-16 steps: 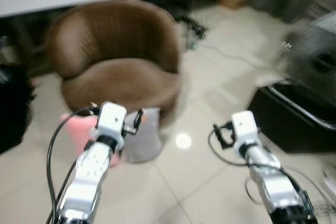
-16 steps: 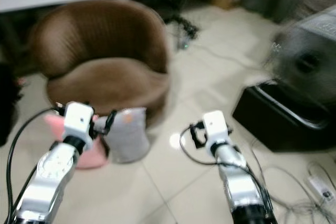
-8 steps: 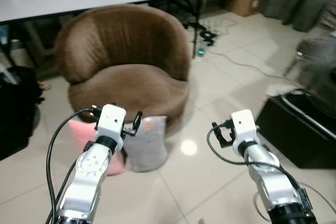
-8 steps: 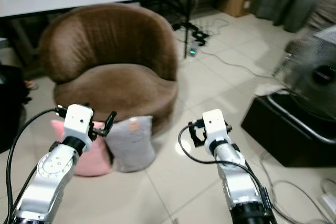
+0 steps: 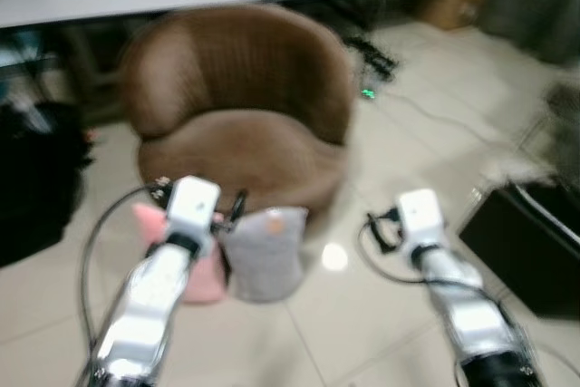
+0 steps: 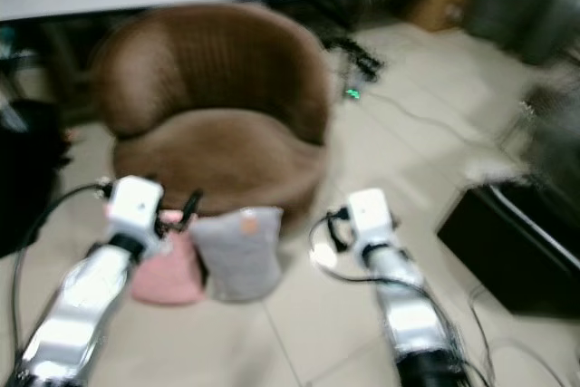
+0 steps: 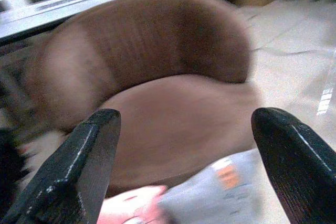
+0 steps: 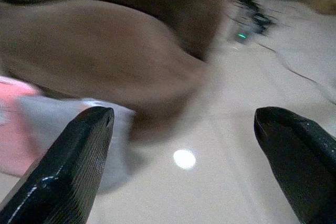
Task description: Move the pillow to the sofa from floor
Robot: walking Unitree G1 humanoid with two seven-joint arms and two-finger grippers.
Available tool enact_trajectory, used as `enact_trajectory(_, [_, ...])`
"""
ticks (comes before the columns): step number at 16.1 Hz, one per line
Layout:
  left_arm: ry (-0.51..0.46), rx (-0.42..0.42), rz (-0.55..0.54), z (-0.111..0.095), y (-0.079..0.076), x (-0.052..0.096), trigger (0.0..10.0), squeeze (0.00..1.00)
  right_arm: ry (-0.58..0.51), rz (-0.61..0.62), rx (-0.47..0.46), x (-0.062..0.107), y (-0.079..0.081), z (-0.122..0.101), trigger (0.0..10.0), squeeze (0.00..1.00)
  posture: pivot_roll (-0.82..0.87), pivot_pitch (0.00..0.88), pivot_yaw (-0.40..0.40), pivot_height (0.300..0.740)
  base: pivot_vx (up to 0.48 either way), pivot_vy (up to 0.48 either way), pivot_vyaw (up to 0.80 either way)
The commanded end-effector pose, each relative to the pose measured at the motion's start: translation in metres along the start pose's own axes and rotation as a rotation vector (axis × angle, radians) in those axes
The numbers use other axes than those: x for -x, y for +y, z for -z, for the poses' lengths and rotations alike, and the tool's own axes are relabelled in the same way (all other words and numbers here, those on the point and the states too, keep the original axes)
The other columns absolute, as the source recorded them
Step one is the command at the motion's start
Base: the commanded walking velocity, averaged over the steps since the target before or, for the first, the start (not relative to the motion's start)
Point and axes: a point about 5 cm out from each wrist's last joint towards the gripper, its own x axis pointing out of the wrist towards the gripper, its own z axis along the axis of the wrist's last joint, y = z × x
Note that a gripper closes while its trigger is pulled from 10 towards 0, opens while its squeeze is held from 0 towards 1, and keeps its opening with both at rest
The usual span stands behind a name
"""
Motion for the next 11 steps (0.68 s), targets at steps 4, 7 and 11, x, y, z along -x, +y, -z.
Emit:
enact_trajectory(4, [-0.010,0.005,0.012,-0.0030,-0.0025,-0.0020,10.0,0.00,0.013,0.048,-0.030,0.0015,-0.0104,0.0030,10.0,0.00,0.05,0.000,0.008,0.740,0.310,0.000,0.40])
enact_trajectory(7, [-0.007,0.005,0.017,-0.0026,-0.0026,-0.0021,10.0,0.00,0.011,0.049,-0.041,0.0015,-0.0112,0.0028,10.0,0.00,0.05,0.000,0.008,0.740,0.314,0.000,0.00])
enact_trajectory(11, [-0.003,0.004,0.021,-0.0019,-0.0033,-0.0020,10.0,0.00,0.030,0.057,-0.082,0.0016,-0.0127,0.0060,10.0,0.00,0.06,0.000,0.008,0.740,0.313,0.000,-0.52])
